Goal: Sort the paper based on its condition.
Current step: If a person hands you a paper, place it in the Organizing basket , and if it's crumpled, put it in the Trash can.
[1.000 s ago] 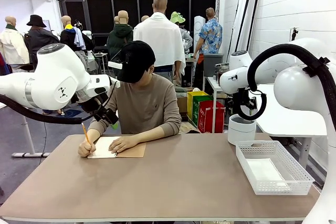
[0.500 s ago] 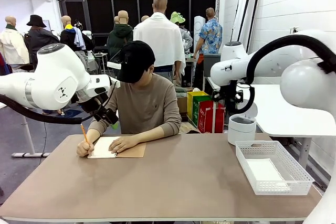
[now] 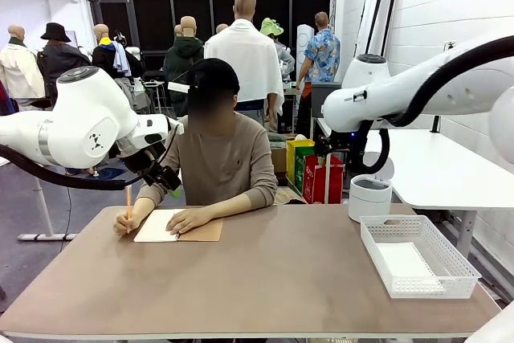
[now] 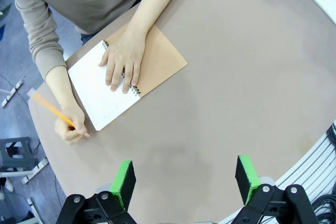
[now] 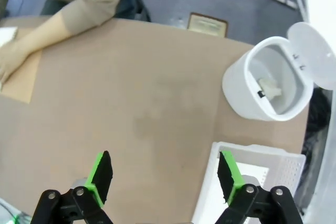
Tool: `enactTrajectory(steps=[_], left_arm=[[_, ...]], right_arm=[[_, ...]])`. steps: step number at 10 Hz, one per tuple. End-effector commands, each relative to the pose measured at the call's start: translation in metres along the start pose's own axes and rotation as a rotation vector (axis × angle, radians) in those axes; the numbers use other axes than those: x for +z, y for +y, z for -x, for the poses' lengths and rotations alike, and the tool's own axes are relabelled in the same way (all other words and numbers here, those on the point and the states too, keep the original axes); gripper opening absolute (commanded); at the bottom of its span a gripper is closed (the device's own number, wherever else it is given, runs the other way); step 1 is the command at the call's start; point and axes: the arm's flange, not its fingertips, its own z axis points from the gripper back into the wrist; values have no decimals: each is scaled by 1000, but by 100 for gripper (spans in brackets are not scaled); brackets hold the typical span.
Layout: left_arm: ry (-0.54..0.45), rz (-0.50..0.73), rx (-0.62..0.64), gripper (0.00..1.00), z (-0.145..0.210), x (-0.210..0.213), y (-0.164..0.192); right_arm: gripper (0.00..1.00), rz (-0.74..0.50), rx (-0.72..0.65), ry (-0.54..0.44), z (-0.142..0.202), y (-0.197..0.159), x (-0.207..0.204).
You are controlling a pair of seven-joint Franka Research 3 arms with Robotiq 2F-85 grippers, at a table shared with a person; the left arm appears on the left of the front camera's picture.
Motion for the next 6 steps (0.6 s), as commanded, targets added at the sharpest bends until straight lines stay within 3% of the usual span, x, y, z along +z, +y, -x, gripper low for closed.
enactTrajectory(steps=[1,3,6], left_arm=[[2,-5,-5,100,1,0,2],[2,-5,-5,100,1,0,2],[2,-5,-5,100,1,0,2]], right_arm=[[100,-95,90,-1,21,-7,1],[100,-33,47,-1,12,2,3],[100,-33,47,-1,12,2,3]])
